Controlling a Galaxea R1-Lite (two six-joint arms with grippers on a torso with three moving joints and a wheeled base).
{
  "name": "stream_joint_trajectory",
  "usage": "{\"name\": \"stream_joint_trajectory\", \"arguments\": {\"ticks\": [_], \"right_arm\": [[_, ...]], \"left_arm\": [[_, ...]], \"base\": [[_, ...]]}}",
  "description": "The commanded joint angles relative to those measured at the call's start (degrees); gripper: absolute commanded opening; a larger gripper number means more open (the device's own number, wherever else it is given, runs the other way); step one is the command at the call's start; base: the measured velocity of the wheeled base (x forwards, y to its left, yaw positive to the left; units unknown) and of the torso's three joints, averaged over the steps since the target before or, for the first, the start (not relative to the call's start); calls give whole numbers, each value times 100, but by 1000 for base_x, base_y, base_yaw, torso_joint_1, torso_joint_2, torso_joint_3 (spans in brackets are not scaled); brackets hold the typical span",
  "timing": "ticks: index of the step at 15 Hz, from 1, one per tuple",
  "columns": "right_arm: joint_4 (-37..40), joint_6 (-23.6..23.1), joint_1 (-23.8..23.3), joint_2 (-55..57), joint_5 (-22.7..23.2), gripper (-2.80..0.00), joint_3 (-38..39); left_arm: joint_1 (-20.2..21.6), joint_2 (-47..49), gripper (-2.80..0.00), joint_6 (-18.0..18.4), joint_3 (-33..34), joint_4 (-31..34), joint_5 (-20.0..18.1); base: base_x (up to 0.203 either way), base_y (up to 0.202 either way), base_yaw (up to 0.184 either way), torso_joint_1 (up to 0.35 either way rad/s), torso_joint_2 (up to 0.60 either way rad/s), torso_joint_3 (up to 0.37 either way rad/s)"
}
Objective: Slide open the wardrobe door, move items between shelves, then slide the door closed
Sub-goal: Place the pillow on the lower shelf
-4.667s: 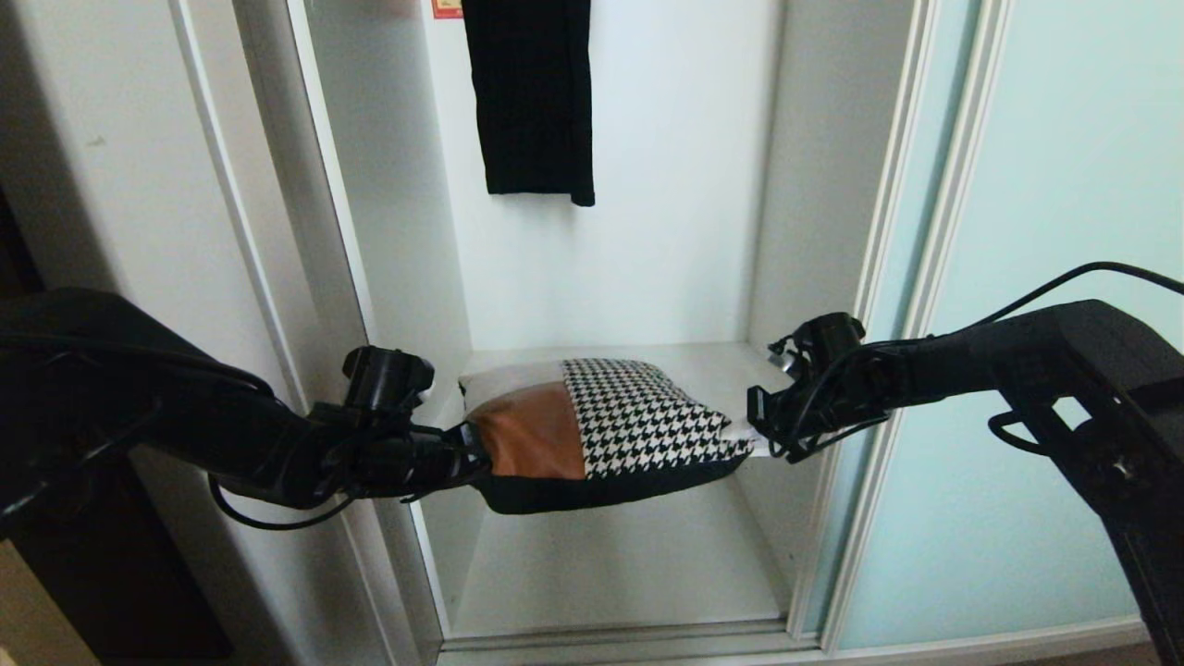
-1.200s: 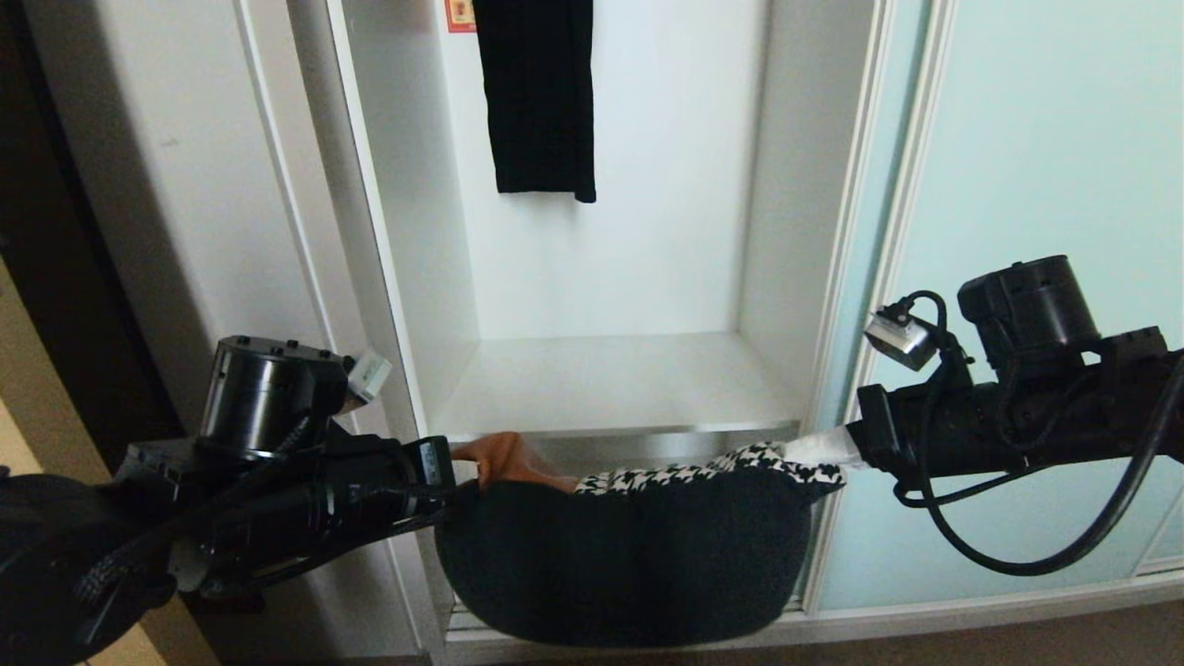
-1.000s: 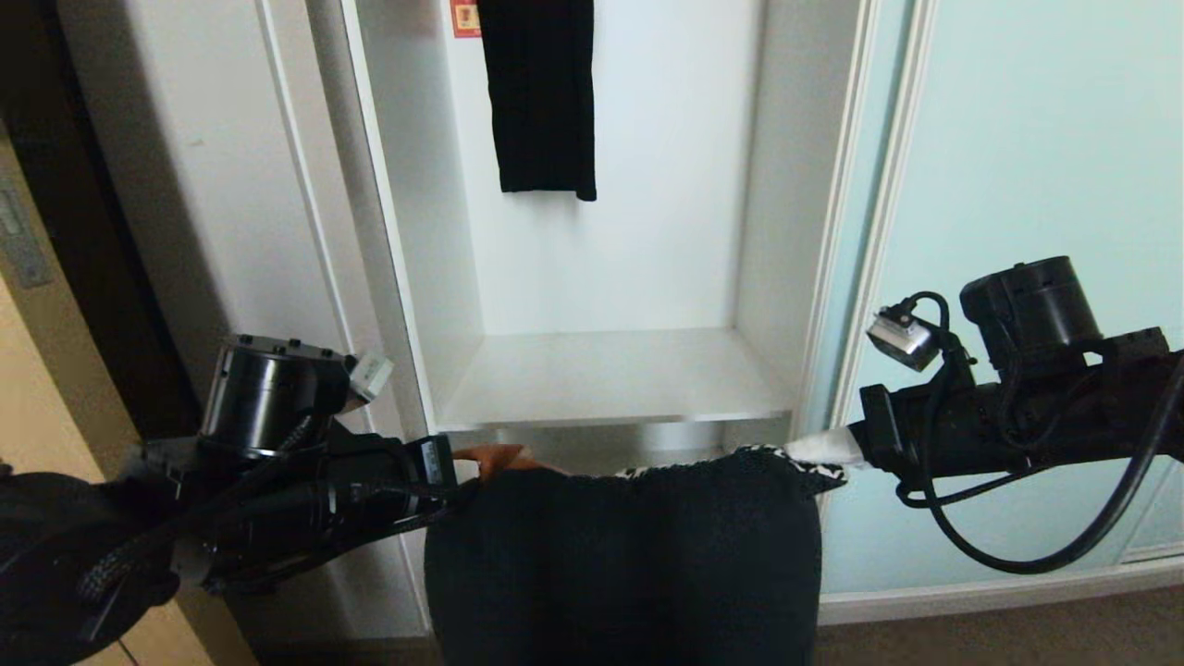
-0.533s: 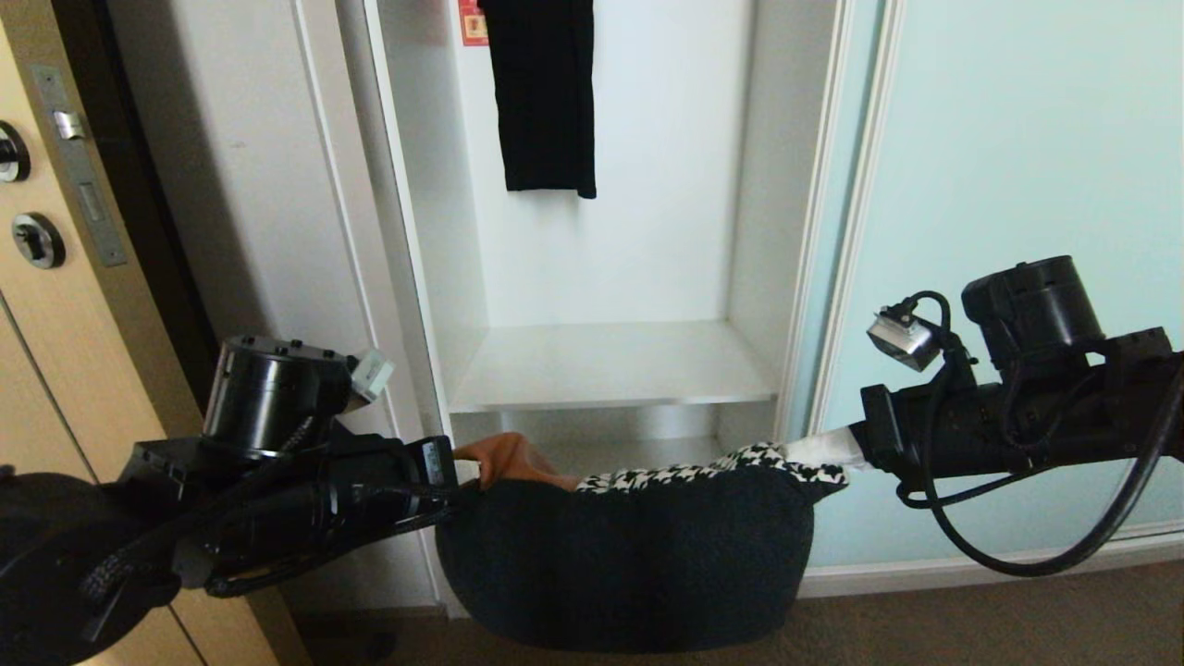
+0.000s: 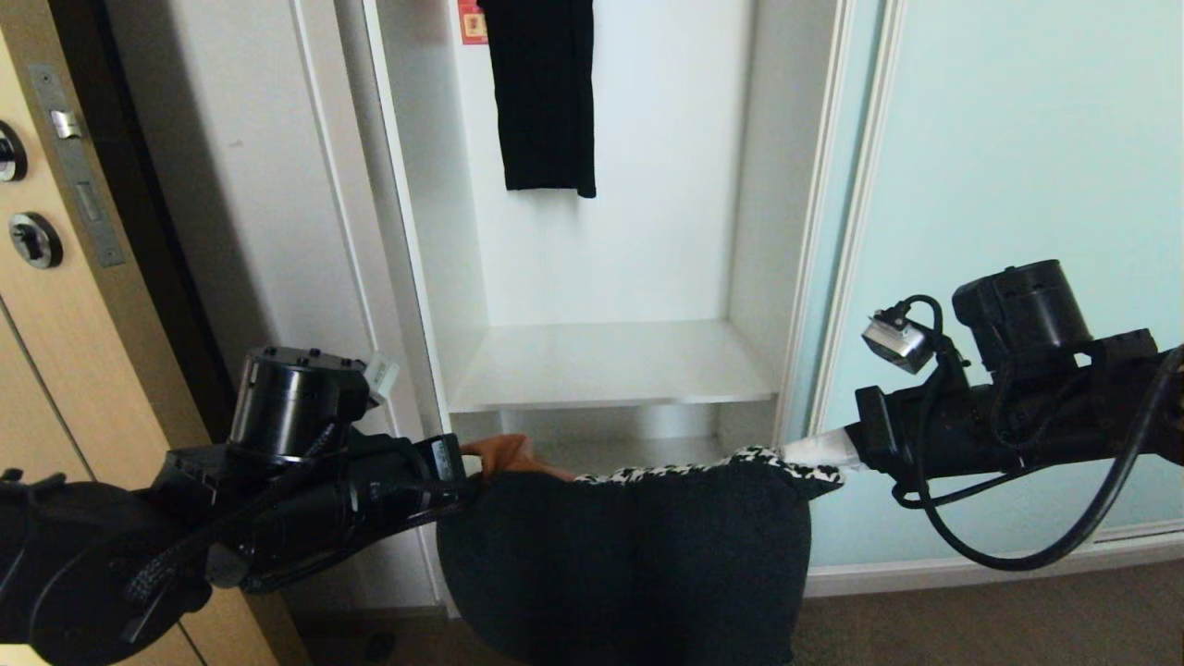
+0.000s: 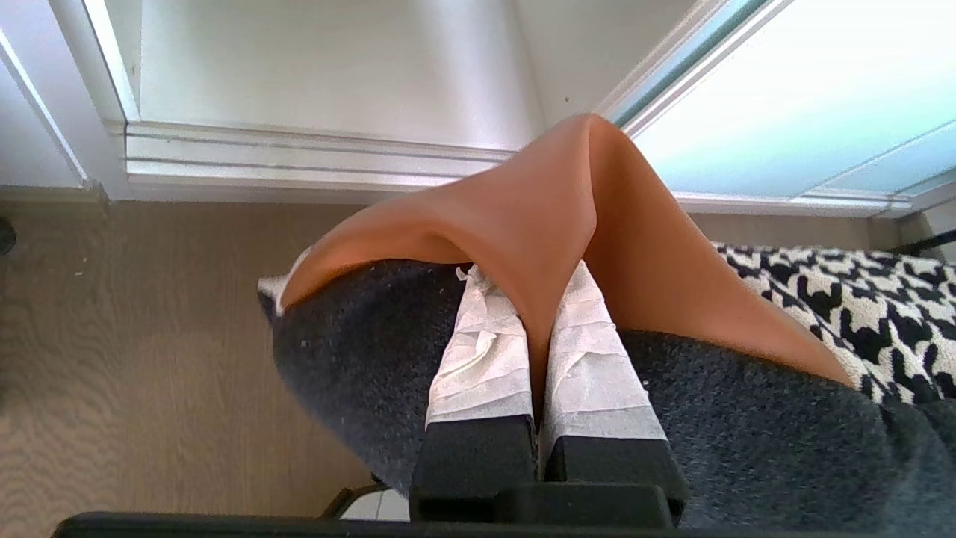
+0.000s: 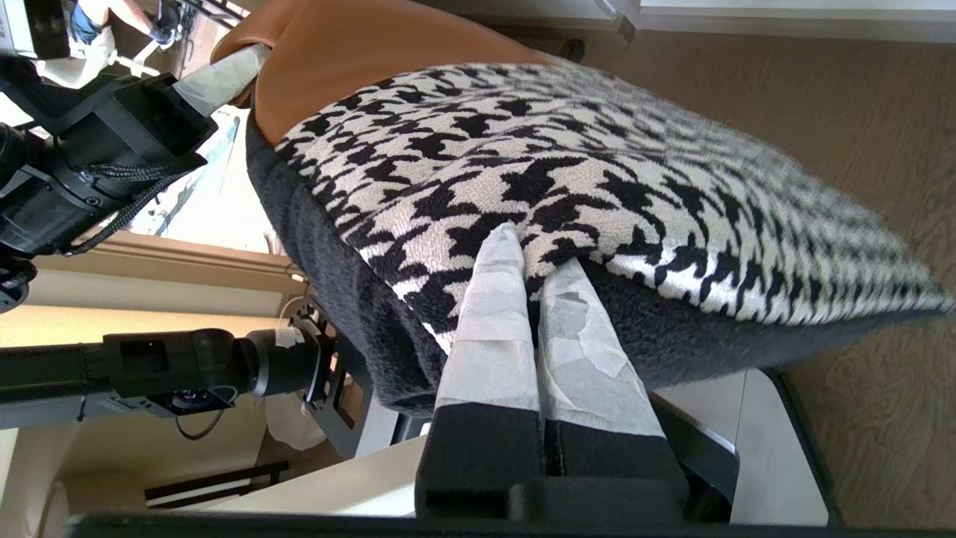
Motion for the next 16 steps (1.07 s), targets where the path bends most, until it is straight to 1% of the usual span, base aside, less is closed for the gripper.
{"name": "stream_joint_trajectory", "arguments": {"ticks": [1,5,9,16], "right_arm": [[3,14,2,110,25,-280,-32],[-3,-1,-7,328,16,-280,-145],[-6,-3,-60,543,25,-280,-317],[-6,-3,-60,701,25,-280,-405]], "left_arm": [[-1,1,-280,-6,9,-8,-3],[-1,187,-280,-1,78,-5,-20],[-1,212,-280,12,-70,9,-29],[8,424,-280,-40,-35,-17,-46]], "base": [[0,0,0,0,0,0],[0,0,0,2,2,-81],[0,0,0,6,3,-187],[0,0,0,7,1,-199]]}}
